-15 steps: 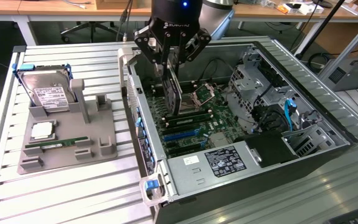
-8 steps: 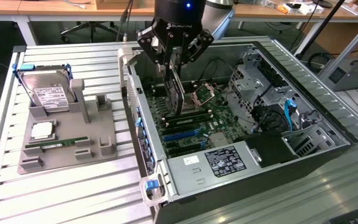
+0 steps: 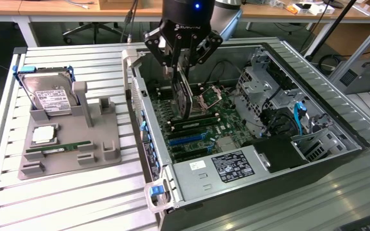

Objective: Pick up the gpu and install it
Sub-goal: 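Pick up the gpu and move the gpu toward the slot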

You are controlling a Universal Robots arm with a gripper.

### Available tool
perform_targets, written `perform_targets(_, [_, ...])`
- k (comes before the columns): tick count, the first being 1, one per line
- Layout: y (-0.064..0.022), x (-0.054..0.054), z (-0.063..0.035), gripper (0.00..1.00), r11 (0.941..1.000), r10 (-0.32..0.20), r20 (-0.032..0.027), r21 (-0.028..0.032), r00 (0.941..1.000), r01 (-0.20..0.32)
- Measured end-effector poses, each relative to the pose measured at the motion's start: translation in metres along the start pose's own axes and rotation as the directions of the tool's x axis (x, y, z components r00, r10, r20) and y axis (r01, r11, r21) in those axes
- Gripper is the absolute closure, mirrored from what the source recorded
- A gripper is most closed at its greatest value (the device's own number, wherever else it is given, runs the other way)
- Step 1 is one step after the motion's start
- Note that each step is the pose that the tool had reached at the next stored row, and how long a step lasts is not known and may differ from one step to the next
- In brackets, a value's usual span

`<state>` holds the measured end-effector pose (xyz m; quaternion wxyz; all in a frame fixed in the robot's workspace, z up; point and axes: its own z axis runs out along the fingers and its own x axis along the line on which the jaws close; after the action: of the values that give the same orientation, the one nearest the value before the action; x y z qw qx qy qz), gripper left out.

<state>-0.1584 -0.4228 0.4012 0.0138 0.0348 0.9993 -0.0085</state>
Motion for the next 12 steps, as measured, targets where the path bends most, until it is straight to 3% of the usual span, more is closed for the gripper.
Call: perform_targets(12, [0.013, -0.003, 0.0003, 0.73, 1.0, 0.0, 0.0006, 0.0065, 1.0, 0.0])
